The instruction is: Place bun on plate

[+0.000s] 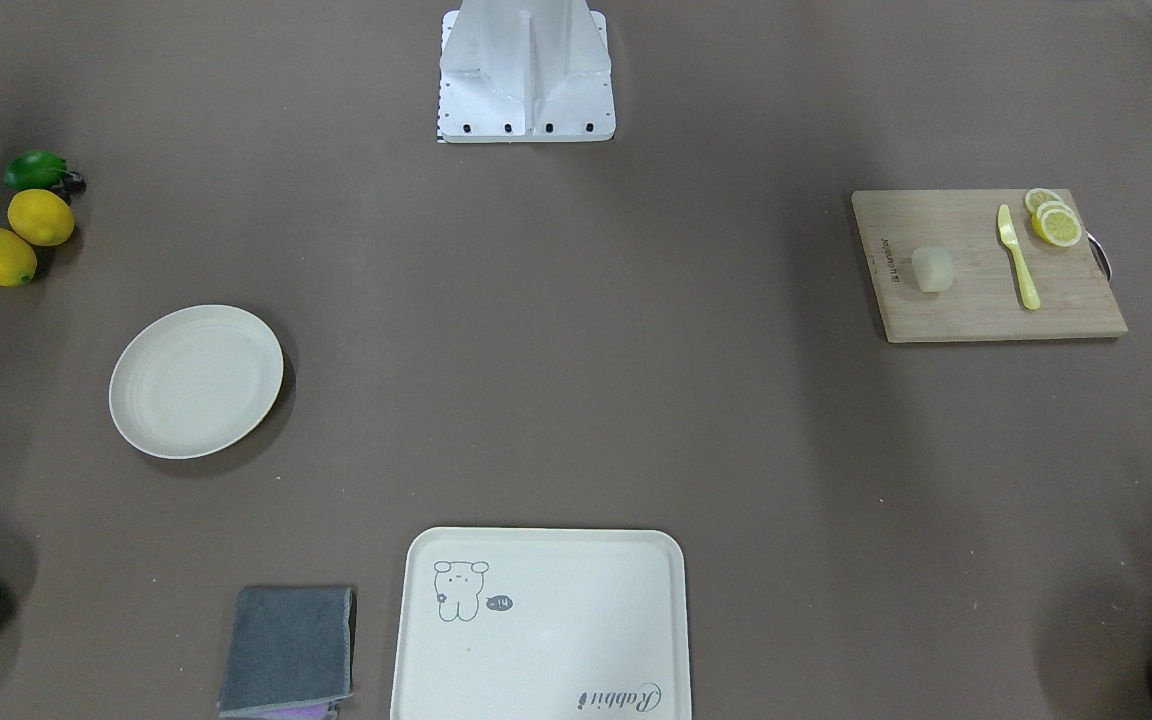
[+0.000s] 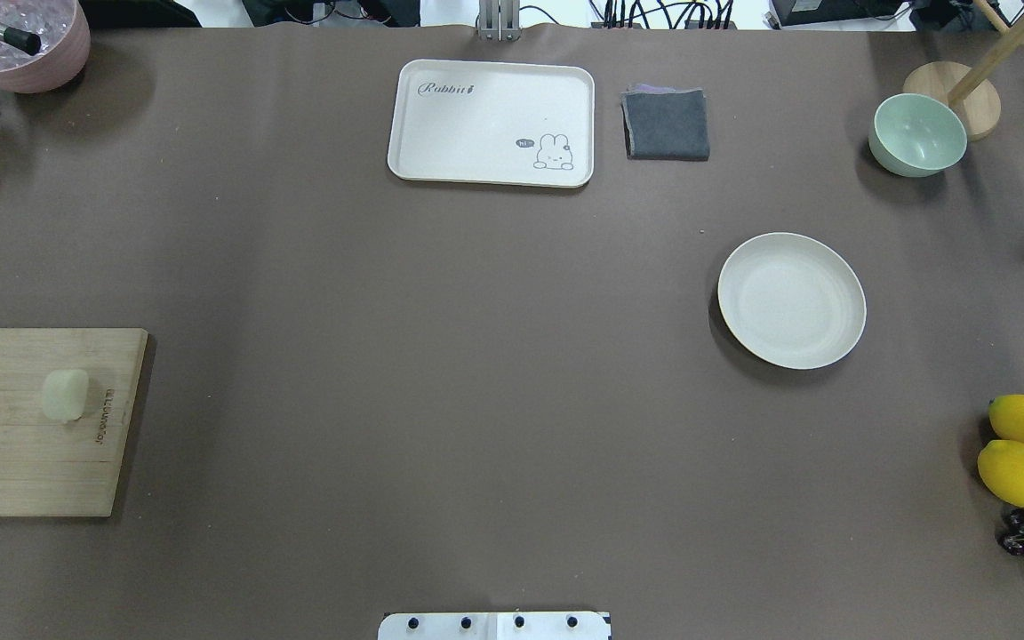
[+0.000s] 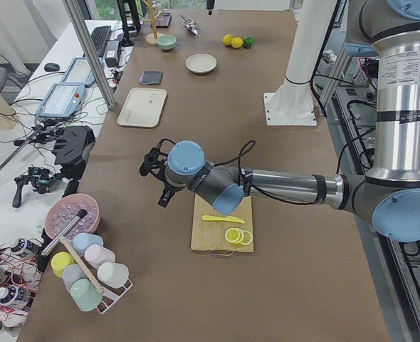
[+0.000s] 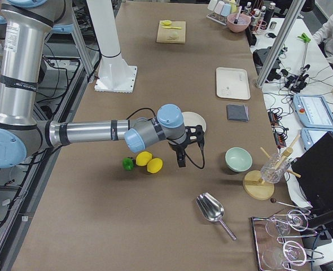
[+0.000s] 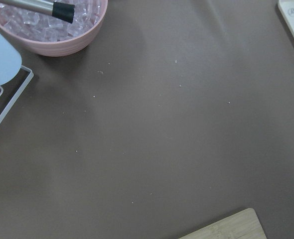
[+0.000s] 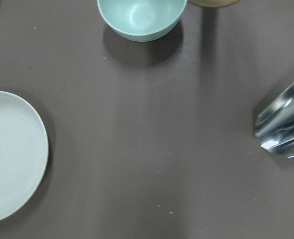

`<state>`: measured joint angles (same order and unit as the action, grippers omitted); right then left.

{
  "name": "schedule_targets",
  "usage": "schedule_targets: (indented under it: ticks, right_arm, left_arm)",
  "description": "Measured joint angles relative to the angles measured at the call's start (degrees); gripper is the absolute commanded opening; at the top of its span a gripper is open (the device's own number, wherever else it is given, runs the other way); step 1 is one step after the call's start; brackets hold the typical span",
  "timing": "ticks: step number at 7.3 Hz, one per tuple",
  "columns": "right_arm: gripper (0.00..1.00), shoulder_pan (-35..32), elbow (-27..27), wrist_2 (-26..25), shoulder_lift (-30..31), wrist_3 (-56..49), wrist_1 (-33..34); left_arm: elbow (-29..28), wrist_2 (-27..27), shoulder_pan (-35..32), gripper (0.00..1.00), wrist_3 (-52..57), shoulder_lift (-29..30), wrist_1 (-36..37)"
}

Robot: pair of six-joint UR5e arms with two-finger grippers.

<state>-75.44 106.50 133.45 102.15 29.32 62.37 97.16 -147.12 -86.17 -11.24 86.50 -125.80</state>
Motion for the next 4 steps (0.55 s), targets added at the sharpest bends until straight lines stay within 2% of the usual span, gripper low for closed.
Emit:
schedule_targets:
  ticks: [2,4]
  right_arm:
    - [0.95,11.97,-0.02,-7.09,-0.07,18.56,-10.12]
    - [0.83,21.94,-0.43,-15.09,-0.13,29.89,-15.7]
  left_arm:
    - [0.41,-0.59,3.09,0.99,-5.84,-1.36,-3.56]
    - [0.12,-0.83,4.91,0.99,-10.61,-4.19,-9.34]
